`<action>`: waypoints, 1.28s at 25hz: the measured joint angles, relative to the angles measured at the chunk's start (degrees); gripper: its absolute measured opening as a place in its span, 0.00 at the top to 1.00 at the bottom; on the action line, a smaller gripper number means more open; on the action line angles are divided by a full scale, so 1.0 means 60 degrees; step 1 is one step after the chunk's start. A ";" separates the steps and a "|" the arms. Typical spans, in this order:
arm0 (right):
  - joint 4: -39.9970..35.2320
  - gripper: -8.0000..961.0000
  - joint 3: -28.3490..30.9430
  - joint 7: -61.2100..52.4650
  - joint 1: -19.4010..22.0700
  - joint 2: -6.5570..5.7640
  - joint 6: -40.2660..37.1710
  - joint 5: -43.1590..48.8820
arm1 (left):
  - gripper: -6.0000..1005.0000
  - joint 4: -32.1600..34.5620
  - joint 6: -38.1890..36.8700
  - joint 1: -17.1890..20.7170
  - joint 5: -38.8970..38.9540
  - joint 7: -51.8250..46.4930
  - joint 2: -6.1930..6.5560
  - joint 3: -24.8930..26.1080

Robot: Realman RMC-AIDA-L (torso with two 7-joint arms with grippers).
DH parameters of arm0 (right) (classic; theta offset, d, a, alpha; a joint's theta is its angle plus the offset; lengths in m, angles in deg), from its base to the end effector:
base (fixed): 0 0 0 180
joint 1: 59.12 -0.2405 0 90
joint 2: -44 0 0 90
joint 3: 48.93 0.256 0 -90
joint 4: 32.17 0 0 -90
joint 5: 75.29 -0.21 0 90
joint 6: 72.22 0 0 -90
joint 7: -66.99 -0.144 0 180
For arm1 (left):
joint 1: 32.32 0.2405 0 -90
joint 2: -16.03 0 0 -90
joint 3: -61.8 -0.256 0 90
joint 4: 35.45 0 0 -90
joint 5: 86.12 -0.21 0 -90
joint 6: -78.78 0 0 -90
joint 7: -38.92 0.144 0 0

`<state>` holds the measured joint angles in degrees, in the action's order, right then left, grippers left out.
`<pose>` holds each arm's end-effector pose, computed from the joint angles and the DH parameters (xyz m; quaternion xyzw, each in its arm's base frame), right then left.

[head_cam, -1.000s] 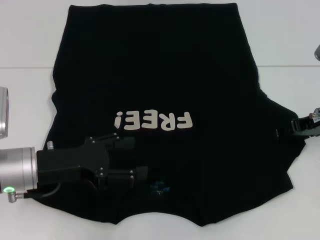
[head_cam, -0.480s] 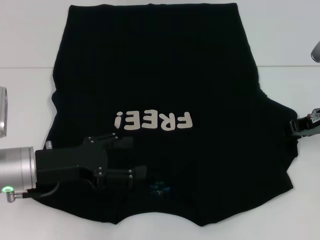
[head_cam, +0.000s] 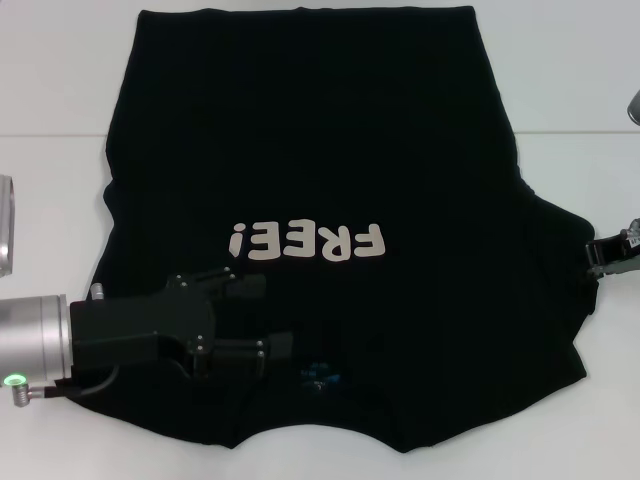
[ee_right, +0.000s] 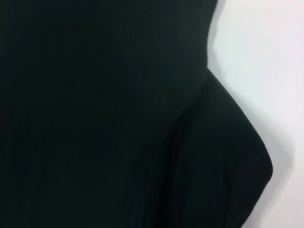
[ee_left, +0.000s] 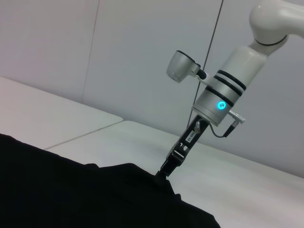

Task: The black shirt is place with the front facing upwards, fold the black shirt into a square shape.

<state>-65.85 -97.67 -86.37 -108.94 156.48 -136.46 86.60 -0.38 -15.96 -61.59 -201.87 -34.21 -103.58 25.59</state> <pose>0.2808 0.4303 0.0314 -0.7623 0.5654 -0.1083 0.2959 -0.2641 0.3101 -0.0061 -0.9386 -0.1877 -0.2705 0.1032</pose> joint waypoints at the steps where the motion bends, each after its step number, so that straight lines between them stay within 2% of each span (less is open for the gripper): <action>1: -0.0012 0.94 -0.0003 0.0001 0.0009 -0.0005 -0.0003 0.0000 | 0.10 0.0000 0.0000 0.0005 0.0000 0.0000 0.0000 0.0000; 6: -0.0301 0.96 0.0137 0.0000 0.0154 -0.0070 -0.0084 -0.0010 | 0.10 0.0000 -0.0002 0.0030 0.0000 0.0000 0.0000 0.0000; 10: -0.1340 0.96 0.0481 -0.0002 0.0516 -0.0075 -0.0495 -0.0062 | 0.10 -0.0018 -0.0022 0.0035 0.0000 0.0000 0.0005 0.0033; 14: -0.2301 0.96 0.0769 0.0131 0.0759 0.0005 -0.0849 -0.0157 | 0.10 -0.0010 -0.0022 0.0062 0.0000 0.0000 0.0015 0.0048; 17: -0.2480 0.96 0.0739 0.0376 0.0701 0.0065 -0.0909 -0.0321 | 0.10 -0.0007 -0.0016 0.0062 0.0000 0.0000 0.0015 0.0018; 20: -0.2429 0.96 0.0600 0.0644 0.0417 0.0236 -0.0904 -0.0384 | 0.10 -0.0005 -0.0009 0.0060 0.0000 0.0000 0.0016 0.0012; 29: -0.2473 0.96 -0.0857 0.0782 -0.0482 0.1089 -0.0653 -0.0394 | 0.10 -0.0003 0.0010 0.0059 0.0000 0.0000 0.0015 0.0058; 32: -0.2440 0.93 -0.1332 0.0883 -0.0552 0.1213 -0.0605 -0.0891 | 0.10 -0.0044 0.0064 0.0060 0.0000 0.0000 0.0011 0.0084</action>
<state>-80.49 -105.66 -81.07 -112.25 163.76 -140.09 81.26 -0.65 -15.57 -61.23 -201.87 -34.21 -103.52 26.09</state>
